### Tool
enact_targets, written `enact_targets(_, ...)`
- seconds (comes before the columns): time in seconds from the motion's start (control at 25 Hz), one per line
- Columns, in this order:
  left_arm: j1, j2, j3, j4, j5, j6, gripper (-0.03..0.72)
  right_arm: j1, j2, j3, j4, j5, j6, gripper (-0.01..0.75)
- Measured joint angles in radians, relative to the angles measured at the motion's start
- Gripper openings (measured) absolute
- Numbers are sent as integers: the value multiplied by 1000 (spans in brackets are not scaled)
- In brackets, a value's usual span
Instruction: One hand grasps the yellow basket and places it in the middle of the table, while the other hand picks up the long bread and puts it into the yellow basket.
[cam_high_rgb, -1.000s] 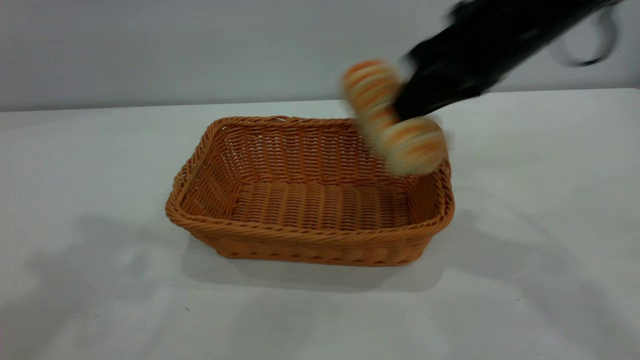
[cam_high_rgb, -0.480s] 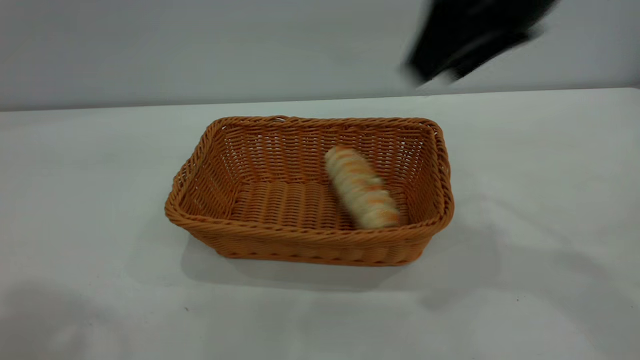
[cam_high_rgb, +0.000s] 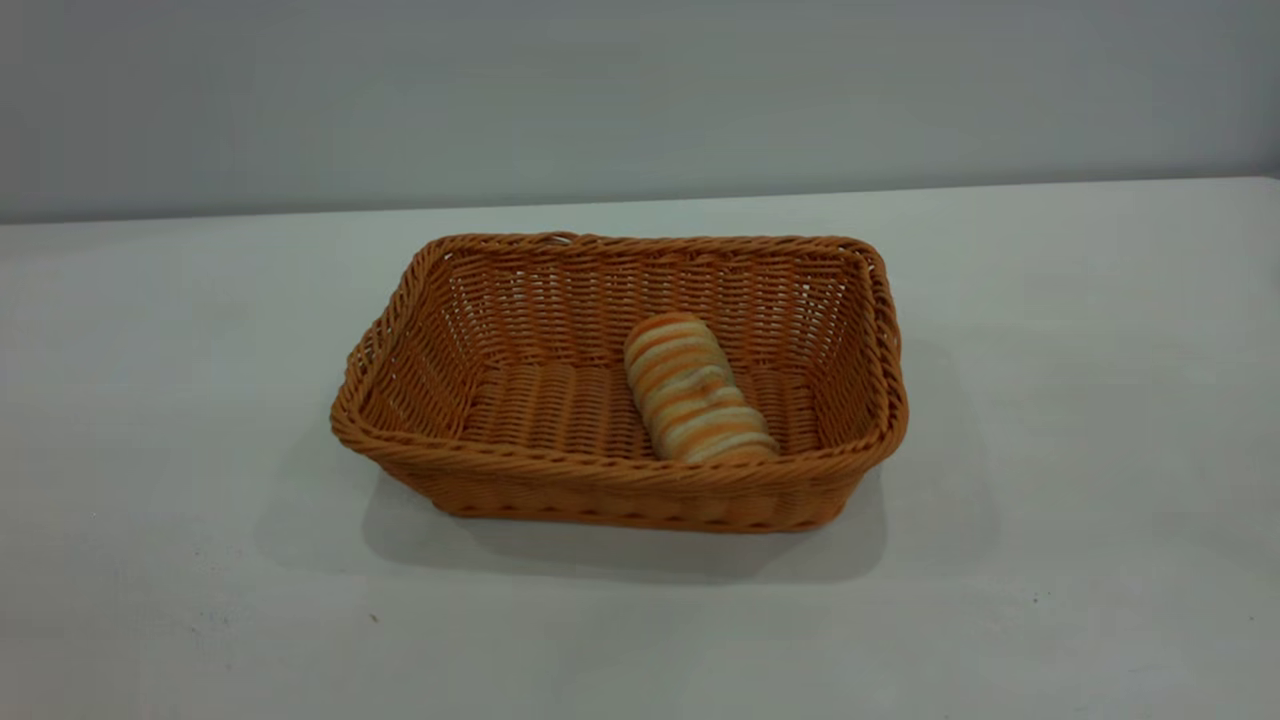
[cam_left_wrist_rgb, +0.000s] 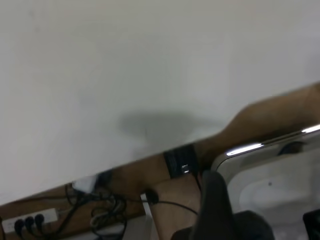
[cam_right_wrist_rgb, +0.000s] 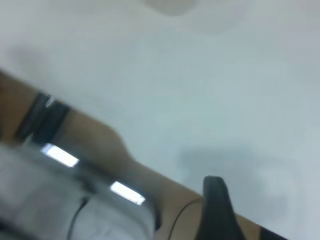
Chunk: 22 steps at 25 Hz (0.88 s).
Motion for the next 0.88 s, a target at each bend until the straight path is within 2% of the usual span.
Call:
enact_targets(0.24, 0, -175, 108, -6, -53, -39, 581, 0, -394, 134, -119, 93, 127, 558)
enact_targets(0.48, 0, -236, 128, -6, -36, -50, 581, 0, -727, 149, -143, 133, 144, 544)
enact_targets(0.88, 0, -240, 128, -6, -36, -52, 581, 0, -743, 153, -133, 142, 144, 485)
